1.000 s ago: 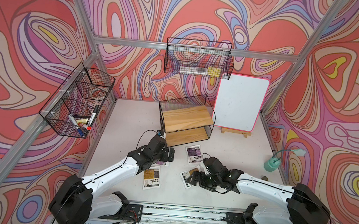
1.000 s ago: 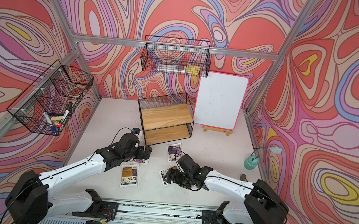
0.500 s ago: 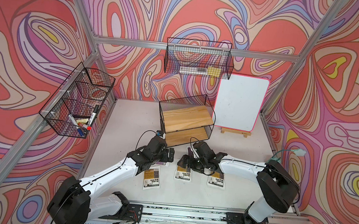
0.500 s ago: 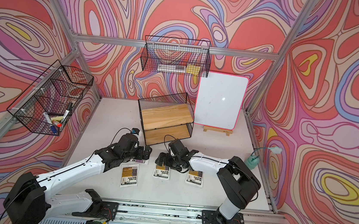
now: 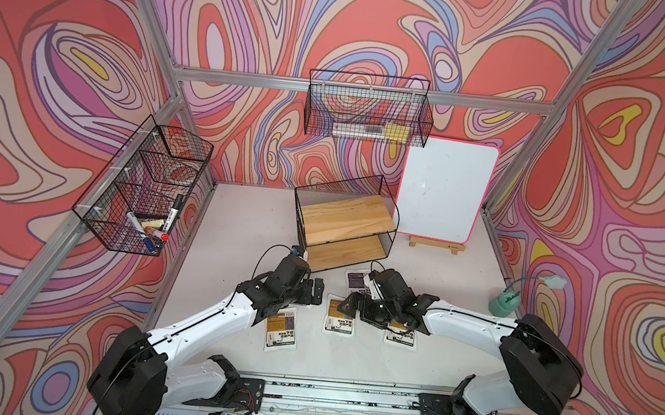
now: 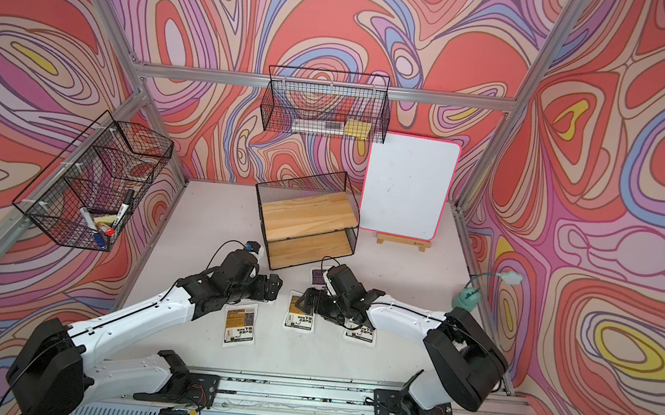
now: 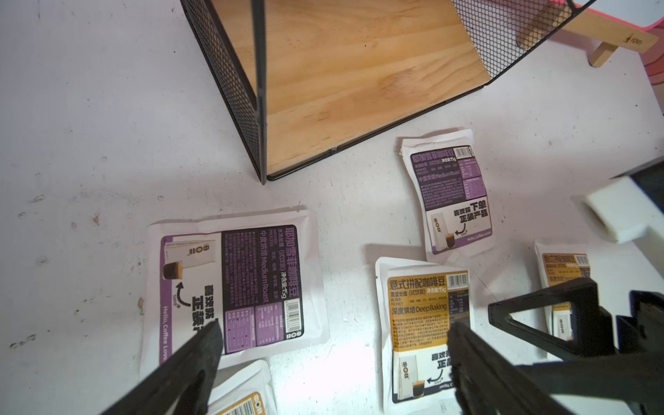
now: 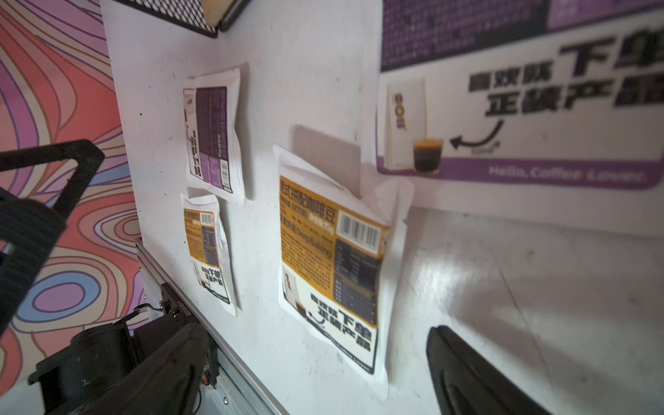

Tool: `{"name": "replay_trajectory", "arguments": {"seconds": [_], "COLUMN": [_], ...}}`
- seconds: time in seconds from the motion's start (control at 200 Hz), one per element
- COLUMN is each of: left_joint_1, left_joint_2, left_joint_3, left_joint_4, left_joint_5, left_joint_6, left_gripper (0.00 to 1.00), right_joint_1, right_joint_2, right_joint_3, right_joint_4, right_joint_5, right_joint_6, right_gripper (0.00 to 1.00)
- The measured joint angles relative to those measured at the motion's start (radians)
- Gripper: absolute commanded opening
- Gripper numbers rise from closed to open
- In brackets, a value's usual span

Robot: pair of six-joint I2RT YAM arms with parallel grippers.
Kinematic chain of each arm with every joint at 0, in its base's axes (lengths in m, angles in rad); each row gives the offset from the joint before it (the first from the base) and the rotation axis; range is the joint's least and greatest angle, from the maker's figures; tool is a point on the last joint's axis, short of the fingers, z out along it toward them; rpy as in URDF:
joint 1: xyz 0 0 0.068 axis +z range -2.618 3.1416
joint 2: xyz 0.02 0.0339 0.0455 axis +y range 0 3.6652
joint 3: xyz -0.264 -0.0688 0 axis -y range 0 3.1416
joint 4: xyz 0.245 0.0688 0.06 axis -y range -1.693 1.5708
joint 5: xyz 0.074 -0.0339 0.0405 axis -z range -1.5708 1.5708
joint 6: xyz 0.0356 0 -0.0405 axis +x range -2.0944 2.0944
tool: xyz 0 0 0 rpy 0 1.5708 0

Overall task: Place the bagged coffee beans on the shelf by color
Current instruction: Adjust the bagged coffee beans at the center of the board, then pick up the bagged coffee beans at the center of the board.

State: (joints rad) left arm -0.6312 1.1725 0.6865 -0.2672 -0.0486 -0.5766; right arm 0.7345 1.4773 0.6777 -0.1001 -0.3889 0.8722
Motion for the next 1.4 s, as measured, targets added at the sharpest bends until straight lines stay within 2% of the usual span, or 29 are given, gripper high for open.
{"name": "replay_trajectory", "arguments": {"seconds": [0.426, 0.781, 0.986, 1.147, 1.242, 1.342, 1.402], "left_joint_1": [-0.015, -0.029, -0.03, -0.031, -0.031, -0.031, -0.031], "left_joint_2": [0.072, 0.094, 0.101, 0.101, 0.101, 0.101, 0.099], "left_joint_3": [-0.006, -0.006, -0.006, -0.006, -0.006, -0.005, -0.005], "left_joint_4": [-0.001, -0.003, -0.005, -0.007, -0.01, -0.02, -0.029], "left_joint_5": [0.04, 0.046, 0.046, 0.046, 0.045, 0.045, 0.042], "left_joint_6": [0.0, 0.0, 0.0, 0.0, 0.0, 0.0, 0.0], "left_gripper": [0.99, 0.99, 0.99, 0.99, 0.99, 0.99, 0.99], "right_joint_1": [0.0, 0.0, -0.006, -0.013, -0.016, -0.019, -0.021], "right_joint_2": [-0.014, 0.133, 0.168, 0.181, 0.182, 0.182, 0.182], "right_joint_3": [-0.14, -0.138, -0.138, -0.14, -0.142, -0.141, -0.141], "right_joint_4": [0.146, 0.384, 0.412, 0.409, 0.4, 0.399, 0.399], "right_joint_5": [-0.116, -0.187, -0.204, -0.207, -0.206, -0.21, -0.211], "right_joint_6": [0.06, 0.095, 0.097, 0.099, 0.105, 0.104, 0.103], "right_gripper": [0.76, 0.57, 0.32, 0.21, 0.07, 0.0, 0.0]}}
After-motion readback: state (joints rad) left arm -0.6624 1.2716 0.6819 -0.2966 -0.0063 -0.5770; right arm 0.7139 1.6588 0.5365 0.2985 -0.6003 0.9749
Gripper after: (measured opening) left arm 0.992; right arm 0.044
